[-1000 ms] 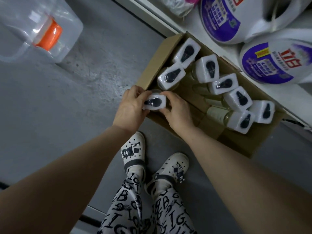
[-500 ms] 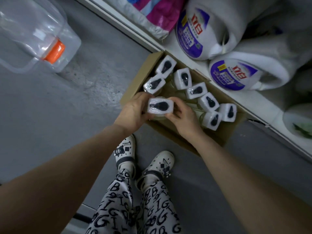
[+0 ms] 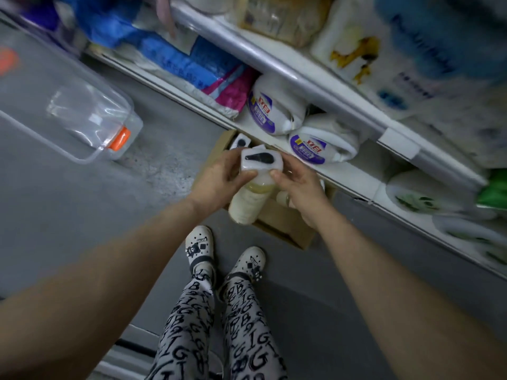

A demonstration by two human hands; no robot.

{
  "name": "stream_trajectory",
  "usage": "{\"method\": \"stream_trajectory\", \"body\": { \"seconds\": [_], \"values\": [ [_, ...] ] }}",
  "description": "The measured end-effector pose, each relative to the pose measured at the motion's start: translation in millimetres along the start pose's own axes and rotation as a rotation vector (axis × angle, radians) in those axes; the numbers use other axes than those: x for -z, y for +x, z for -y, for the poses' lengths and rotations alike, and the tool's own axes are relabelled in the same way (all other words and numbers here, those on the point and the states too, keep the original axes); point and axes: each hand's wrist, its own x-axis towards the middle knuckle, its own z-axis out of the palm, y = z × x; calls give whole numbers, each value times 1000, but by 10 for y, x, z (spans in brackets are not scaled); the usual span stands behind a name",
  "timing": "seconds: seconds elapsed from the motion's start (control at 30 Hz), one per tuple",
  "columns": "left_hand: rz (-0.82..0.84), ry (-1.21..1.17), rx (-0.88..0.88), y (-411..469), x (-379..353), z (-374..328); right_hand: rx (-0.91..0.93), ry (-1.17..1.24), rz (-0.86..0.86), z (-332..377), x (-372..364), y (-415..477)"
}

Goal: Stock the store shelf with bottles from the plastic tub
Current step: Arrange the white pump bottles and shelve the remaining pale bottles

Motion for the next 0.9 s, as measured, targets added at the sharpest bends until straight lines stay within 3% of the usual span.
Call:
{"method": "stream_trajectory", "body": {
  "seconds": [0.57,0.9],
  "values": [
    [1,17,-176,-827,217,-1940,132,69,-261,1495,180,-1499],
    [-27,-43,-193,-1343,337,-2746,221,94,-283,2139,238,-2217]
  ]
}}
